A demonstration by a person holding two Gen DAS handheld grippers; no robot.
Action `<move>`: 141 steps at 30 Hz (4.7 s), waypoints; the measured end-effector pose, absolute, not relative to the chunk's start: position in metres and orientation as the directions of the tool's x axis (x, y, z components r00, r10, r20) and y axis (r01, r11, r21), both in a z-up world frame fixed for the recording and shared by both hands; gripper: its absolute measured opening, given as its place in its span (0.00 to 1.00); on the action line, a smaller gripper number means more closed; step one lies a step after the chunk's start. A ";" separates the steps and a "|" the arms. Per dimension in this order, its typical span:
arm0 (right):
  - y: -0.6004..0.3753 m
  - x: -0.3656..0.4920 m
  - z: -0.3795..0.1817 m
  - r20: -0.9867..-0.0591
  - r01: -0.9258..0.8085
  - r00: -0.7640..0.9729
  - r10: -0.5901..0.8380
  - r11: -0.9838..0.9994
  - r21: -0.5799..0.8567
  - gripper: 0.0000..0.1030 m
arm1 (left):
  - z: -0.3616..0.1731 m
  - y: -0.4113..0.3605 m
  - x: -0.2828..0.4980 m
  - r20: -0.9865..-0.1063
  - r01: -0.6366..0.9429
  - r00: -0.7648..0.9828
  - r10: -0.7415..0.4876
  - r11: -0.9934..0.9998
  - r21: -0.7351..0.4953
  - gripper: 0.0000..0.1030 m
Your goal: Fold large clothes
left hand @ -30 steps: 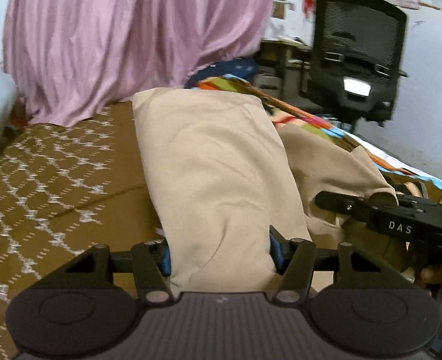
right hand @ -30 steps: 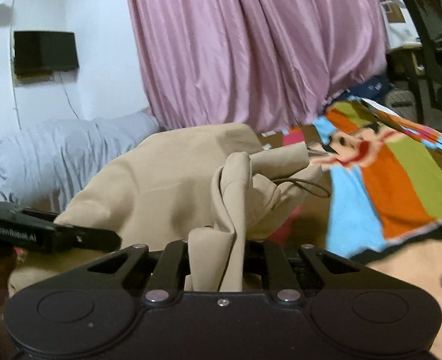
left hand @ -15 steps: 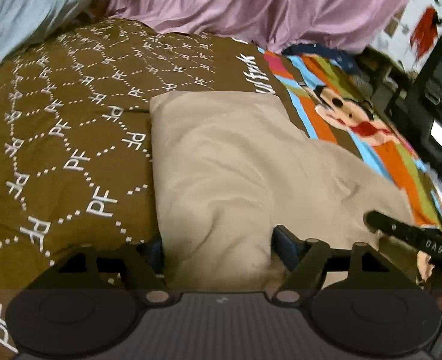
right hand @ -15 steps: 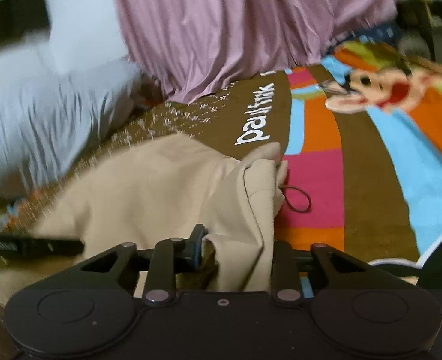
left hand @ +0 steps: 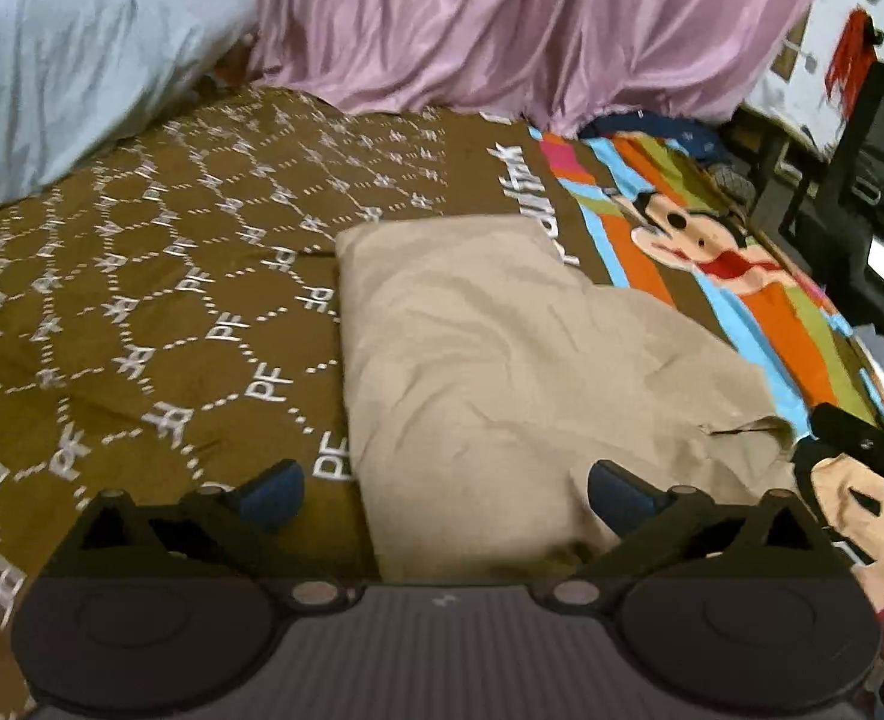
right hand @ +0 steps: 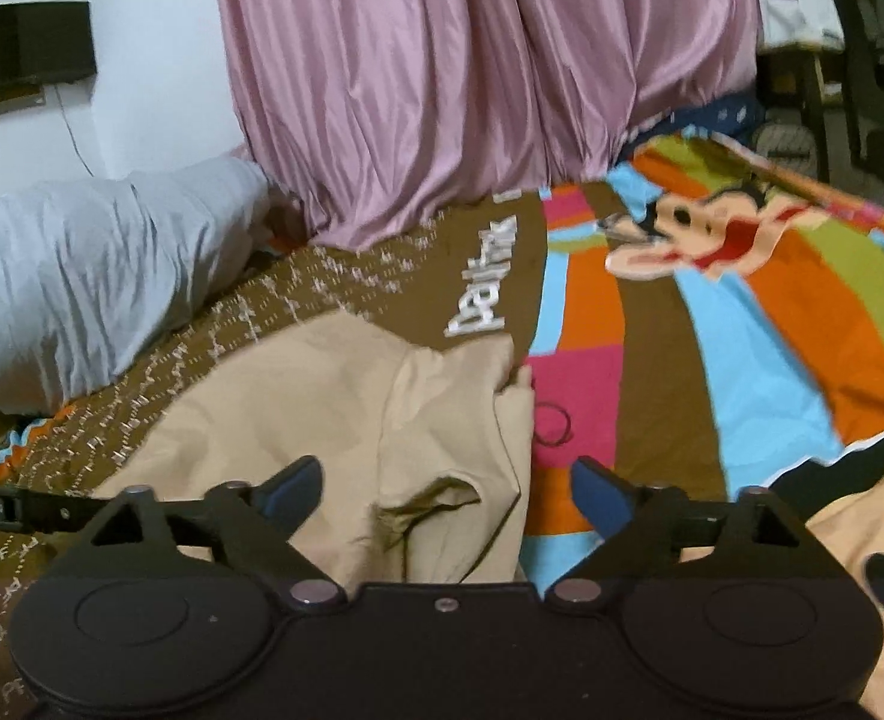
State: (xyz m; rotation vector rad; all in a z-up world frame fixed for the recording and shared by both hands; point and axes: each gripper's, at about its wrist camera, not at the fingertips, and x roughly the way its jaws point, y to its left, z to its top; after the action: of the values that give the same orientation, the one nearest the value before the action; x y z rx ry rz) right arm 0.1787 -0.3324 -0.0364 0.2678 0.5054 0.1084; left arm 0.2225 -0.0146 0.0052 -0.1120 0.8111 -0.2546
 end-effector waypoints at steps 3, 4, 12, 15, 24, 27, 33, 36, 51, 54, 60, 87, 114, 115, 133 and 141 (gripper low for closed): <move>-0.331 0.150 -0.016 -0.405 -0.058 0.900 0.161 0.965 0.256 0.98 | 0.025 -0.009 0.196 -0.668 0.152 0.703 -0.245 0.969 -0.196 0.99; -0.331 0.143 -0.009 -0.392 -0.066 0.906 0.162 0.967 0.247 0.99 | 0.033 -0.009 0.186 -0.655 0.142 0.719 -0.234 0.971 -0.190 0.99; -0.326 0.078 0.039 -0.288 -0.107 0.945 0.157 0.977 0.183 0.99 | 0.079 -0.005 0.116 -0.563 0.080 0.810 -0.164 0.982 -0.170 1.00; -0.322 0.053 0.050 -0.255 -0.114 0.954 0.158 0.977 0.179 0.99 | 0.085 -0.005 0.092 -0.541 0.070 0.827 -0.149 0.984 -0.165 1.00; -0.295 -0.021 0.058 -0.188 -0.112 0.974 0.127 0.990 0.085 0.99 | 0.076 -0.004 0.030 -0.511 0.058 0.852 -0.114 0.990 -0.125 1.00; -0.287 -0.040 0.051 -0.191 -0.107 0.975 0.117 0.992 0.059 0.99 | 0.067 -0.002 0.017 -0.499 0.052 0.860 -0.105 0.992 -0.119 1.00; -0.279 -0.070 0.021 -0.214 -0.075 0.974 0.076 0.997 0.014 0.99 | 0.037 -0.006 0.003 -0.511 0.045 0.857 -0.071 0.997 -0.062 1.00; -0.279 -0.065 0.013 -0.249 -0.079 0.965 0.078 0.997 0.007 0.99 | 0.025 -0.008 0.006 -0.551 0.048 0.831 -0.080 0.996 -0.073 1.00; -0.281 -0.048 -0.002 -0.314 -0.086 0.945 0.095 0.995 0.042 0.99 | 0.016 -0.005 0.008 -0.566 0.038 0.821 -0.068 0.997 -0.064 1.00; -0.281 -0.047 -0.003 -0.315 -0.085 0.944 0.095 0.995 0.045 0.99 | 0.016 -0.004 0.008 -0.572 0.036 0.818 -0.067 0.997 -0.066 1.00; -0.283 -0.045 -0.004 -0.327 -0.078 0.941 0.093 0.995 0.059 0.99 | 0.015 -0.003 0.009 -0.575 0.036 0.816 -0.065 0.997 -0.062 1.00; -0.285 -0.044 -0.004 -0.330 -0.074 0.939 0.092 0.995 0.066 0.99 | 0.015 -0.004 0.008 -0.575 0.037 0.815 -0.065 0.998 -0.060 1.00; -0.287 -0.044 -0.003 -0.331 -0.075 0.939 0.093 0.995 0.068 0.99 | 0.016 -0.005 0.009 -0.576 0.037 0.815 -0.064 0.998 -0.058 1.00; -0.287 -0.044 -0.003 -0.332 -0.075 0.939 0.093 0.995 0.068 0.99 | 0.016 -0.005 0.009 -0.576 0.037 0.815 -0.064 0.998 -0.058 1.00; -0.287 -0.044 -0.002 -0.333 -0.074 0.938 0.093 0.995 0.070 0.99 | 0.017 -0.005 0.009 -0.577 0.037 0.814 -0.064 0.998 -0.057 1.00; -0.287 -0.044 -0.002 -0.333 -0.074 0.938 0.094 0.995 0.070 0.99 | 0.017 -0.005 0.009 -0.577 0.037 0.814 -0.063 0.998 -0.057 1.00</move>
State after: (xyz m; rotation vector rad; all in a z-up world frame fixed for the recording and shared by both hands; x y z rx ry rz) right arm -0.0440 -0.2874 -0.0019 0.0571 0.3427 0.0856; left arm 0.0086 -0.0051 0.0171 -0.0437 0.6173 -0.0538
